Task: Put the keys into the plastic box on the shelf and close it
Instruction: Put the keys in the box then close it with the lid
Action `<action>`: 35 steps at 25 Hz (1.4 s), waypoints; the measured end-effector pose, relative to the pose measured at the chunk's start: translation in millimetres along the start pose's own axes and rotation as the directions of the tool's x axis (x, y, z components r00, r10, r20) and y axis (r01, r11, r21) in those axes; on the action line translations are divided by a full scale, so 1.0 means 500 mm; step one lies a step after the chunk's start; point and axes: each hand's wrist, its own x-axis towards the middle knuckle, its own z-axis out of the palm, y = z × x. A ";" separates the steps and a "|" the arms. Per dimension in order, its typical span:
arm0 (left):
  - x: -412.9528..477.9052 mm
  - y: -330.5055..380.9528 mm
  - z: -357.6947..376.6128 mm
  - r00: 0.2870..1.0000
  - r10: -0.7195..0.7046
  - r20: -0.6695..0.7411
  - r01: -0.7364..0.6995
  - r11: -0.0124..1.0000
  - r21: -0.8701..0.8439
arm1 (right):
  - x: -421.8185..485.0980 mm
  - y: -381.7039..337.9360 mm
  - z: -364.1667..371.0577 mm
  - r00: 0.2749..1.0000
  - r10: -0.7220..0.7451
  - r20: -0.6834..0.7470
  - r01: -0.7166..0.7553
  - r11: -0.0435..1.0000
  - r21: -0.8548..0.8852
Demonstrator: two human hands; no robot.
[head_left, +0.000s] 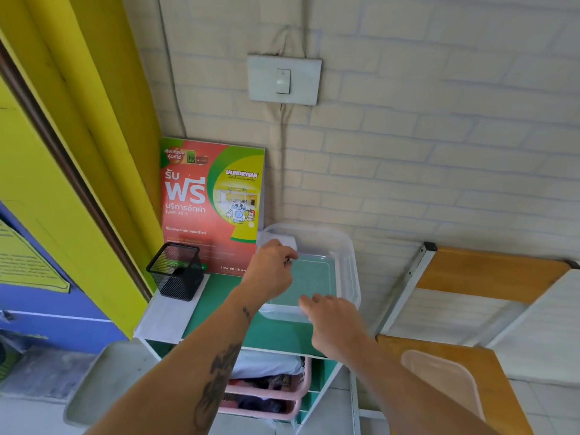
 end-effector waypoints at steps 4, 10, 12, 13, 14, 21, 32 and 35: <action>0.021 -0.009 0.031 0.971 -0.114 0.208 0.082 0.984 0.157 | 0.002 0.002 0.005 1.000 0.005 -0.014 -0.005 1.000 -0.009; 0.033 -0.020 0.048 0.932 -0.155 0.328 0.094 0.976 0.195 | 0.004 0.003 0.010 0.999 0.014 -0.034 -0.015 1.000 -0.010; 0.033 -0.019 0.044 0.932 -0.167 0.323 0.117 0.978 0.170 | 0.005 0.003 0.010 0.999 0.019 -0.032 -0.019 1.000 -0.003; 0.031 -0.016 0.039 0.937 -0.163 0.308 0.121 0.981 0.153 | 0.006 0.002 0.008 0.999 0.021 -0.031 -0.021 1.000 0.001; 0.029 -0.013 0.032 0.945 -0.157 0.288 0.124 0.984 0.130 | 0.007 0.002 0.007 0.999 0.021 -0.027 -0.020 1.000 0.005; -0.006 0.021 -0.019 0.976 -0.209 0.055 0.216 0.951 -0.221 | -0.006 0.024 -0.020 0.999 -0.026 -0.038 0.034 0.975 0.221; -0.046 0.315 0.098 0.988 -0.157 0.009 0.139 0.843 -0.520 | -0.222 0.336 -0.041 0.956 0.188 -0.224 -0.080 0.904 0.420; -0.061 0.412 0.196 0.988 -0.148 0.053 0.154 0.853 -0.499 | -0.299 0.455 0.008 0.953 0.267 -0.144 -0.182 0.883 0.432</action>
